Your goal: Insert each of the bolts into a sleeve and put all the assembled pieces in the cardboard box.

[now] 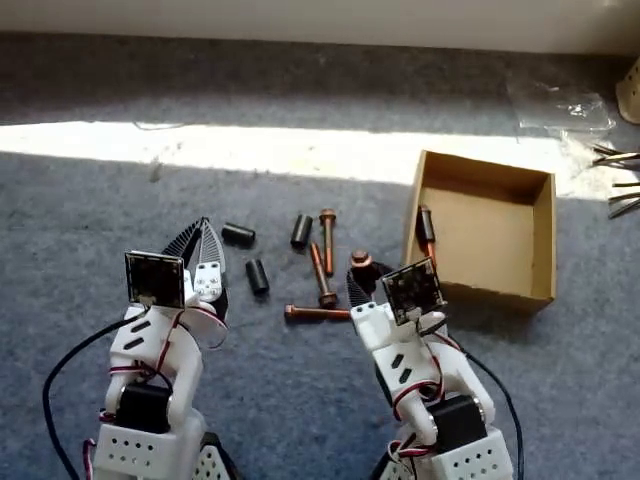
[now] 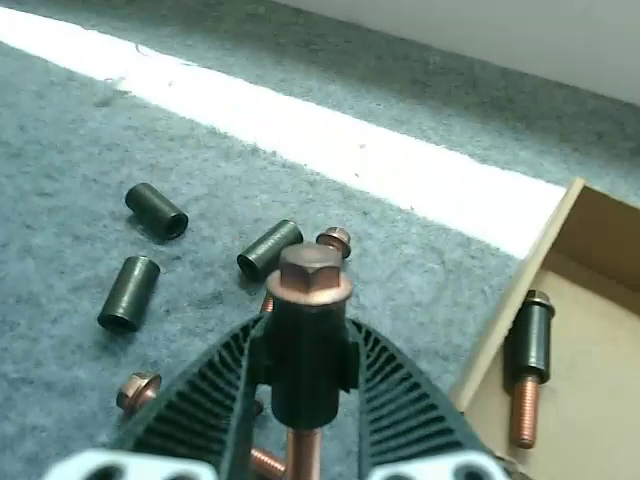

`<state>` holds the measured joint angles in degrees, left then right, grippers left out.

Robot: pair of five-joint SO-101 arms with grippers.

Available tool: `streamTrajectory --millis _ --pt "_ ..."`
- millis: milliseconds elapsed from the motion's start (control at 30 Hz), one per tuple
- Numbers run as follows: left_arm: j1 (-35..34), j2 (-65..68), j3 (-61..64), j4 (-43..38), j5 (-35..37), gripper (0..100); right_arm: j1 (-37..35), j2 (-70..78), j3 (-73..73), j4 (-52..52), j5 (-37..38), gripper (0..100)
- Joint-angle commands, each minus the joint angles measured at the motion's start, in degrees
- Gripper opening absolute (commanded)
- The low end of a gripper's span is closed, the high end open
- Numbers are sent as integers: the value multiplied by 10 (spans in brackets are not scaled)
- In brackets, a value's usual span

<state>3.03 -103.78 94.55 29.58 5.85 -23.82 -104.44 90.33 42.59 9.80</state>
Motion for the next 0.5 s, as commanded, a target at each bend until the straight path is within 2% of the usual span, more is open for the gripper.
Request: streamTrajectory --millis 0,267,467 --pt "-5 -8 -4 -3 -4 5 38 -1 -81 24 52 5" --pt "-2 -8 -7 19 -4 5 124 0 -152 34 59 5" --pt "-1 -9 -38 76 -4 5 133 26 -186 43 59 5"
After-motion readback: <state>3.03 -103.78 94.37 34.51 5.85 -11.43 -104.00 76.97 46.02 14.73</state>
